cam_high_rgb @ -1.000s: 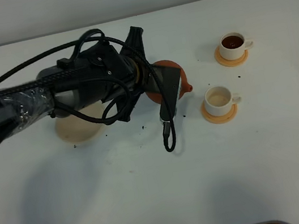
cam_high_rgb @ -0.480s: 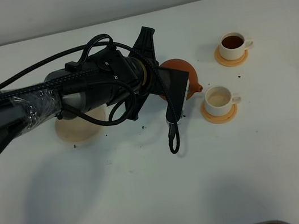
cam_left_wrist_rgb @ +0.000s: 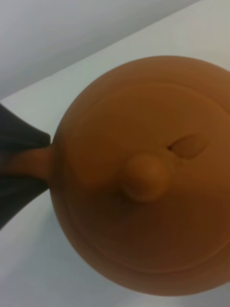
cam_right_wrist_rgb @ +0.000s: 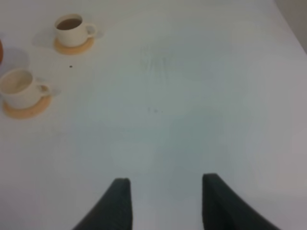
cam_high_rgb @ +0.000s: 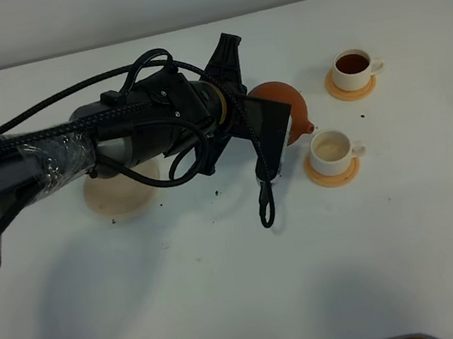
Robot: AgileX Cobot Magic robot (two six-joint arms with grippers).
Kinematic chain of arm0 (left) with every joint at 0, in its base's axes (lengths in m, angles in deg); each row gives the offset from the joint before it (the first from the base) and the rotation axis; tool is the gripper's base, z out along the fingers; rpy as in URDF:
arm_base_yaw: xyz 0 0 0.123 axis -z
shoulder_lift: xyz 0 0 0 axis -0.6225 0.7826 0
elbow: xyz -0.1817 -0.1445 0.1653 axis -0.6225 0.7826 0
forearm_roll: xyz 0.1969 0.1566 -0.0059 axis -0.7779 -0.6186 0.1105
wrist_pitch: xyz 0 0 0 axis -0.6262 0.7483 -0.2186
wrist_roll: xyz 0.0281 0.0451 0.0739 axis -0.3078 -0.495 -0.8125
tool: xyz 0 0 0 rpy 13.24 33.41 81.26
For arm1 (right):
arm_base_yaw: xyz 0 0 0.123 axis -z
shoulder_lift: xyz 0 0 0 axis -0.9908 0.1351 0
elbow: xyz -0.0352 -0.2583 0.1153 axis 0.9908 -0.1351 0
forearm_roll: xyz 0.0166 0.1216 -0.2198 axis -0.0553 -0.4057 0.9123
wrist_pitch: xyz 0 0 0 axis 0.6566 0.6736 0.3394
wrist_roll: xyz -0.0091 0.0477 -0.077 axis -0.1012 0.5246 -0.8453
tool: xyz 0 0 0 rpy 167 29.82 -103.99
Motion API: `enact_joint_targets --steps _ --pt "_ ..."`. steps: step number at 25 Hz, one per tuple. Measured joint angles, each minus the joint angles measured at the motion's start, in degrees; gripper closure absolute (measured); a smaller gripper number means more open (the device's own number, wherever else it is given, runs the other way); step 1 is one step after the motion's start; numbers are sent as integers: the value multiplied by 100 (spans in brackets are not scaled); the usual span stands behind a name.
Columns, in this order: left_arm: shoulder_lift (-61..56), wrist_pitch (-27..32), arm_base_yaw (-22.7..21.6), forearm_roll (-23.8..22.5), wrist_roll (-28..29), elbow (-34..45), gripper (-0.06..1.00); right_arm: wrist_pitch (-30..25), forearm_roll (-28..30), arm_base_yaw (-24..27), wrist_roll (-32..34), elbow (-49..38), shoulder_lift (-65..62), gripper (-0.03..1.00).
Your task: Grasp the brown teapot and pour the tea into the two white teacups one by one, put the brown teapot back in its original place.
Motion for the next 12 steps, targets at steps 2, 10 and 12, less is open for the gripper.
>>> enact_joint_targets --steps 2,10,12 --pt "0 -81 0 0 -10 0 80 0 -6 0 0 0 0 59" --pt "198 -120 28 -14 -18 -184 80 0 -6 0 0 0 0 59" --pt "203 -127 52 -15 -18 -247 80 0 -6 0 0 0 0 59"
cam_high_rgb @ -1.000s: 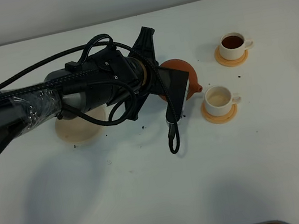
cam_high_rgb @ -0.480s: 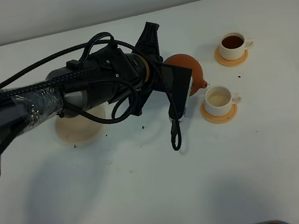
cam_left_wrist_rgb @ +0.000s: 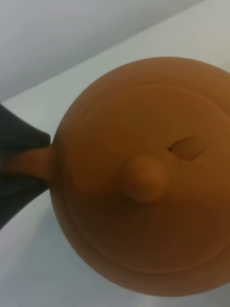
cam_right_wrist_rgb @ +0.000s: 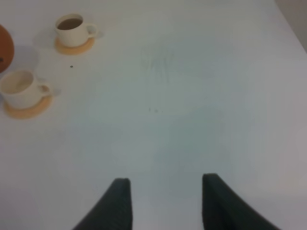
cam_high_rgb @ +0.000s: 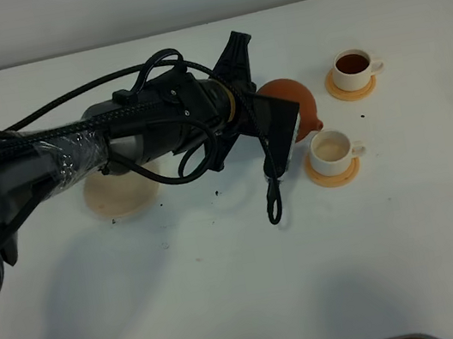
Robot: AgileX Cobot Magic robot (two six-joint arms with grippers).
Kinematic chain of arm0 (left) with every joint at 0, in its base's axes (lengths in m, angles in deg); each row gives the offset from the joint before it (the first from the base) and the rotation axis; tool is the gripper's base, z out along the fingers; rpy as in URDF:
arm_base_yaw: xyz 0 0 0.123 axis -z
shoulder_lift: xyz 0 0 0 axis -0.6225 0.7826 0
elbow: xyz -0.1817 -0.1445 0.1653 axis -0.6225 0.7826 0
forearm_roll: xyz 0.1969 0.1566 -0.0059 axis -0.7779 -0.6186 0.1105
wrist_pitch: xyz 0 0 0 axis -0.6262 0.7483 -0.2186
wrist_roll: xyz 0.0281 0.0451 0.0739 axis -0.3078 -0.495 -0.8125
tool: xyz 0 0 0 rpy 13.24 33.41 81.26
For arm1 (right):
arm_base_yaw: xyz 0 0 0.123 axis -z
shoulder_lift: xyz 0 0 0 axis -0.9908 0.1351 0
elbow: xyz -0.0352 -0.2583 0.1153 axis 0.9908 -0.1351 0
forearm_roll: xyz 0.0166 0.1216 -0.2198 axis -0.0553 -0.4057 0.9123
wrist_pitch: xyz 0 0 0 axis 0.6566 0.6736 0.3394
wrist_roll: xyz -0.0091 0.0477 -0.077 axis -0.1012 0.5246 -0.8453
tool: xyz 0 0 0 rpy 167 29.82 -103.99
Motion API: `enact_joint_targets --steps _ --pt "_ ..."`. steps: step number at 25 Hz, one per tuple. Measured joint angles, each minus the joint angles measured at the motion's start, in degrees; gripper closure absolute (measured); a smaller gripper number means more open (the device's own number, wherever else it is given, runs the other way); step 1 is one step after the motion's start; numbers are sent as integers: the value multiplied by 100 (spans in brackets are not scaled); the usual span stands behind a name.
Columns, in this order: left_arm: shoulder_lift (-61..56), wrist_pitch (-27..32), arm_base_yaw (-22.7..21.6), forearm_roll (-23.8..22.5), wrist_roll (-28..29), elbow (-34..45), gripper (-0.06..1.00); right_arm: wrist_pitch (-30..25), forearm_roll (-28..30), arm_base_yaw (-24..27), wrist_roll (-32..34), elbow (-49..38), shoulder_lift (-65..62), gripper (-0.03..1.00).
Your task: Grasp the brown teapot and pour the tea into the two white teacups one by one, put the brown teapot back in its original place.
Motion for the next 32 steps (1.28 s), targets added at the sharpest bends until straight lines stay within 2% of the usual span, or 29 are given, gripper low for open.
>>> enact_joint_targets --steps 8,22,32 --pt "169 -112 6 -4 -107 -46 80 0 0 0 0 0 0 59" --pt "169 -385 6 -17 -774 -46 80 0 0 0 0 0 0 59" --pt "169 -416 6 -154 -817 -176 80 0 -4 0 0 0 0 59"
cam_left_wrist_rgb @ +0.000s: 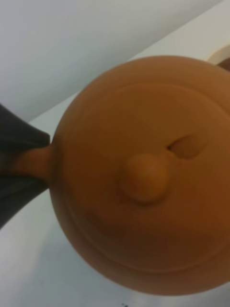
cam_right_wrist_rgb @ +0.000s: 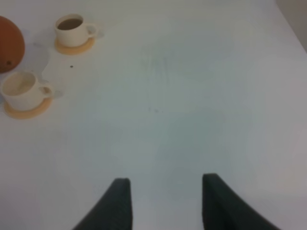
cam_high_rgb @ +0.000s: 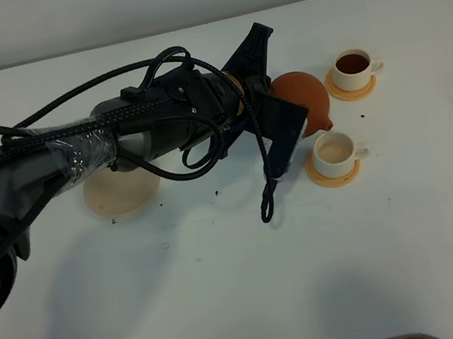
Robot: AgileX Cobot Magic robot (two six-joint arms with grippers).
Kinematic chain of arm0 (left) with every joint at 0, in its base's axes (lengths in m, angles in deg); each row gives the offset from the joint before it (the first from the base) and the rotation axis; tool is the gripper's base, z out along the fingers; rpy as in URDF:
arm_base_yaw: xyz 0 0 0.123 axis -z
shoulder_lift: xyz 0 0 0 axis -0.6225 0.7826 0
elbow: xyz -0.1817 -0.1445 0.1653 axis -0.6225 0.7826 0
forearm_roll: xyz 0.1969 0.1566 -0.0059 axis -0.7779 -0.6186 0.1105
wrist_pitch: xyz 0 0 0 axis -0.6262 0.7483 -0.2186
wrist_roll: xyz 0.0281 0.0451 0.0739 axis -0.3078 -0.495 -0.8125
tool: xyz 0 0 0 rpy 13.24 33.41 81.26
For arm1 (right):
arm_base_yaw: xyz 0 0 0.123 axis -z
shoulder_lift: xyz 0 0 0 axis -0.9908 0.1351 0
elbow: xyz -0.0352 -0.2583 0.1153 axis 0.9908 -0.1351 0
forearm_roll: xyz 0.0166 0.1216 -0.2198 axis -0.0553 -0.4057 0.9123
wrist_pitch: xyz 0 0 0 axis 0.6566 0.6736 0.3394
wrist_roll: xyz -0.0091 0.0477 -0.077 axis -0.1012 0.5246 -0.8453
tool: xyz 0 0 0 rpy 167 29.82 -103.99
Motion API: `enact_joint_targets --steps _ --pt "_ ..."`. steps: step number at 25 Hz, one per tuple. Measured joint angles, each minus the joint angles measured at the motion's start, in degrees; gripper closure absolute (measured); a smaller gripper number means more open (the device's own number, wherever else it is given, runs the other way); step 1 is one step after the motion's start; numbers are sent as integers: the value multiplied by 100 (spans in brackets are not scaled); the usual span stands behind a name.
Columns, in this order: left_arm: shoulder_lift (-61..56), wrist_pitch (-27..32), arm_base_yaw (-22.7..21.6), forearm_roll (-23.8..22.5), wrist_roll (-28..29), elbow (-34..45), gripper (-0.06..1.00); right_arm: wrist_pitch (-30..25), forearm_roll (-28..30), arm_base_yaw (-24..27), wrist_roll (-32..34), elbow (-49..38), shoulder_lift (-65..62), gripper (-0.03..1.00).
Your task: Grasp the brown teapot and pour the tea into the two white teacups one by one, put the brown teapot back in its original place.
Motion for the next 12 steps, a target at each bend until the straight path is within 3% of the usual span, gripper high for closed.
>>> enact_joint_targets --steps 12 --pt "0 -128 0 -798 -12 -1 80 0 0 0 0 0 0 59"
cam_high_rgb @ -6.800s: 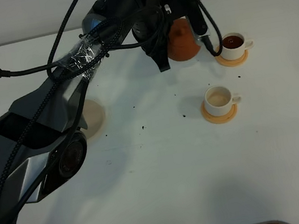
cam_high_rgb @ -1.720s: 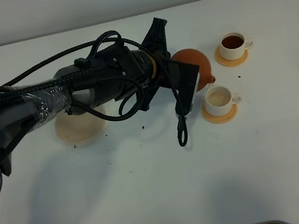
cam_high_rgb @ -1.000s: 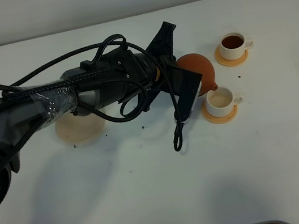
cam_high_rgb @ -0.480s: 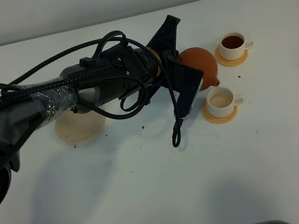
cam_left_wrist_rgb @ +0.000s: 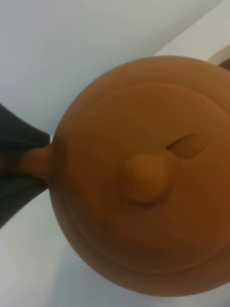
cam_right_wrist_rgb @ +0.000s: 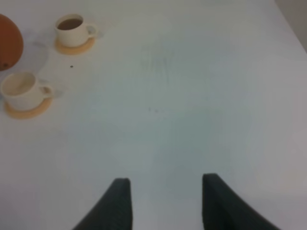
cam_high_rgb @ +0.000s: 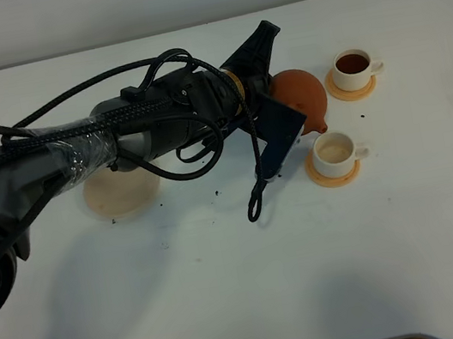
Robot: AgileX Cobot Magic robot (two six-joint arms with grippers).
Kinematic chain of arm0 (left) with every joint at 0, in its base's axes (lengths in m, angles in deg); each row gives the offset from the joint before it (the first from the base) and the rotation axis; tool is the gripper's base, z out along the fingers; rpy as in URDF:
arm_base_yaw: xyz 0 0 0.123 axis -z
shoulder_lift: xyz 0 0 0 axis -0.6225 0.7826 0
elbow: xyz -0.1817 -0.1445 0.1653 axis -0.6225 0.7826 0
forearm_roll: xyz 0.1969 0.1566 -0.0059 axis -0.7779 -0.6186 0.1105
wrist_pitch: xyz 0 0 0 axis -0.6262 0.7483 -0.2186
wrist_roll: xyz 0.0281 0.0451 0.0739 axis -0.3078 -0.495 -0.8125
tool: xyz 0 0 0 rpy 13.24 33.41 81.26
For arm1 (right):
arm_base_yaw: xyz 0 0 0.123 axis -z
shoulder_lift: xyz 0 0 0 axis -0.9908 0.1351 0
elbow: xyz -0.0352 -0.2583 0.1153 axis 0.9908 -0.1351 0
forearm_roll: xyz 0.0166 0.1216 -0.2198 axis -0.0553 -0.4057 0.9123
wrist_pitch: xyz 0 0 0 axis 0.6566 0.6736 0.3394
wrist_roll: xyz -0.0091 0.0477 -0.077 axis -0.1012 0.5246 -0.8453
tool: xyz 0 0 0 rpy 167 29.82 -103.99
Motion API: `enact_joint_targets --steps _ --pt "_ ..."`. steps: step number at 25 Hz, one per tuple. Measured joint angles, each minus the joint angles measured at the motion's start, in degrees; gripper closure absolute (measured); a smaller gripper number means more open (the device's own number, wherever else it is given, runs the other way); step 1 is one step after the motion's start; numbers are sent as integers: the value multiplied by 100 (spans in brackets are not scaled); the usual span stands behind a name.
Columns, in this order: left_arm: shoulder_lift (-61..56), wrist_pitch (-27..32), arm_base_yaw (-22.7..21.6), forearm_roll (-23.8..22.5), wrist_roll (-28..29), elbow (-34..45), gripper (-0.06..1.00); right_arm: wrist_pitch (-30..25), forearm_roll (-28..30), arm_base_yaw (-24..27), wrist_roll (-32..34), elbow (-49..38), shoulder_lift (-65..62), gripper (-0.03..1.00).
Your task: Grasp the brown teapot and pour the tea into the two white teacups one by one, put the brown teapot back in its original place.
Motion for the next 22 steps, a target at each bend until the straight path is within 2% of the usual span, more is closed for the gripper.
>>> enact_joint_targets --steps 7,22 --pt "0 -132 0 -309 0 0 80 0 0 0 0 0 0 59" --pt "0 -537 0 -345 -50 -223 80 0 0 0 0 0 0 59"
